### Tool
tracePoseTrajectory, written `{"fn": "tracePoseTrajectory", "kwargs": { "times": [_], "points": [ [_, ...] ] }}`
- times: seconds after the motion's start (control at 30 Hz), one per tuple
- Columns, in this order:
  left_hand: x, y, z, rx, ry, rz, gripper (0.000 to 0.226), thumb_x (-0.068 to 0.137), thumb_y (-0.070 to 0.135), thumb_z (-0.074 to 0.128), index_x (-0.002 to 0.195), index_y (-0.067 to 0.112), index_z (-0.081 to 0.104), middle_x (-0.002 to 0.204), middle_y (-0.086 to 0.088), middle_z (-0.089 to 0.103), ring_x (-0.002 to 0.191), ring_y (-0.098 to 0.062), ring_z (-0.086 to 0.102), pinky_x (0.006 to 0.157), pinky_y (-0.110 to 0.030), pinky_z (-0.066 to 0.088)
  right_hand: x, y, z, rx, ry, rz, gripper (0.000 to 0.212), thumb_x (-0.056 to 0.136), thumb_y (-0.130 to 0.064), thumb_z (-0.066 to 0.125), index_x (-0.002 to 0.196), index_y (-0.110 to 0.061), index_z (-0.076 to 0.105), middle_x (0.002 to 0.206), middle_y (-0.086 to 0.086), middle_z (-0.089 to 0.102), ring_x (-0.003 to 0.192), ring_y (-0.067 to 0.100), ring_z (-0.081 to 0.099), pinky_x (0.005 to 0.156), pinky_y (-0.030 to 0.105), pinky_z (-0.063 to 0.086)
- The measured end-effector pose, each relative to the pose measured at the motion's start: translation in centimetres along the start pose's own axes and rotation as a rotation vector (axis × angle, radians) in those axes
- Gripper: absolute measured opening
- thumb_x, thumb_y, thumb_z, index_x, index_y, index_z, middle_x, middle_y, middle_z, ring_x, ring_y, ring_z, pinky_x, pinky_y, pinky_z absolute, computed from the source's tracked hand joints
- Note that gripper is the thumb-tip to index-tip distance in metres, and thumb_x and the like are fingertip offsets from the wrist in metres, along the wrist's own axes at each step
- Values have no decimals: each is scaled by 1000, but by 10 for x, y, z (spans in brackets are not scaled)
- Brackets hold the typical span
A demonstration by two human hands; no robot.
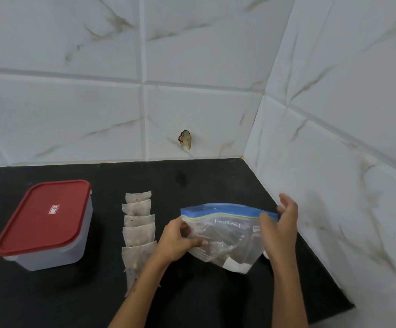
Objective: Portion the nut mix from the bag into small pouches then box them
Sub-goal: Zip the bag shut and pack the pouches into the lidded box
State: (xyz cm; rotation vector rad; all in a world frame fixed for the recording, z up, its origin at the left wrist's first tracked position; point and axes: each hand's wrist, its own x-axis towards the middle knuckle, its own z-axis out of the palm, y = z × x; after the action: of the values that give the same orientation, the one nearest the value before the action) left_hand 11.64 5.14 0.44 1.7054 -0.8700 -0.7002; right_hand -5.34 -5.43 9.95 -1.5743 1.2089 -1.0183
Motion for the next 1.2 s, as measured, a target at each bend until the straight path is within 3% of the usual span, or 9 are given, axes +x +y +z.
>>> {"fn": "tracePoseTrajectory", "kwargs": {
  "times": [0.1,0.23,0.3,0.37,0.5,0.7,0.83,1.07,1.2],
  "points": [
    [0,4,4,1,8,11,43,62,13,88,96,25,64,87,10,71,80,2,66,76,-18,51,-10,-26,12,-110,-163,-340,50,83,-9,60,127,-31,48,133,-16,44,127,2,35,106,27,31],
    [-1,6,7,18,29,53,34,63,11,87,82,21,62,67,11,62,59,4,57,60,-11,43,-9,-41,44,-696,-563,-586,43,82,-36,67,123,-28,57,130,-13,52,134,5,32,119,36,7],
    [-3,7,6,11,25,60,39,63,10,87,90,23,62,77,8,68,68,1,63,65,-14,48,-5,-45,53,-810,-647,-544,26,83,-37,67,107,-27,68,112,-10,66,116,9,52,114,39,24],
    [-6,4,6,-22,19,57,48,64,7,86,100,24,60,92,4,71,84,-3,68,74,-19,54,1,-48,52,-655,-622,-498,12,83,-30,70,92,-24,73,90,-10,69,90,6,61,95,33,46],
    [-9,-9,7,-35,56,47,44,66,5,84,100,23,61,92,-2,71,83,-11,69,75,-24,56,13,-47,38,-377,-456,-458,6,79,-23,74,83,-19,75,77,-13,68,78,-1,62,71,9,44],
    [-11,-16,12,-73,-7,12,35,70,4,81,98,17,66,98,1,72,90,-9,69,87,-33,56,12,-51,33,-407,-529,-378,14,77,-24,76,90,-17,74,110,-7,62,102,8,56,89,24,41],
    [-9,-16,10,-154,-67,-49,49,67,2,83,107,17,60,106,-2,69,95,-12,69,86,-31,56,16,-56,27,-440,-550,-351,19,77,-27,76,93,-16,74,120,-2,63,106,11,57,94,30,44],
    [-6,-14,13,-187,-116,-41,49,66,-3,81,109,11,61,104,-6,72,95,-18,70,88,-37,56,24,-67,28,-527,-685,-250,57,68,-46,79,114,-22,55,110,-10,54,105,8,52,87,27,42],
    [-5,-17,16,-179,-111,-41,48,67,-5,80,110,7,62,102,-9,73,94,-22,71,89,-42,55,24,-69,38,-545,-824,-304,27,77,-37,75,90,-14,71,88,1,71,83,14,68,80,30,55]
  ]
}}
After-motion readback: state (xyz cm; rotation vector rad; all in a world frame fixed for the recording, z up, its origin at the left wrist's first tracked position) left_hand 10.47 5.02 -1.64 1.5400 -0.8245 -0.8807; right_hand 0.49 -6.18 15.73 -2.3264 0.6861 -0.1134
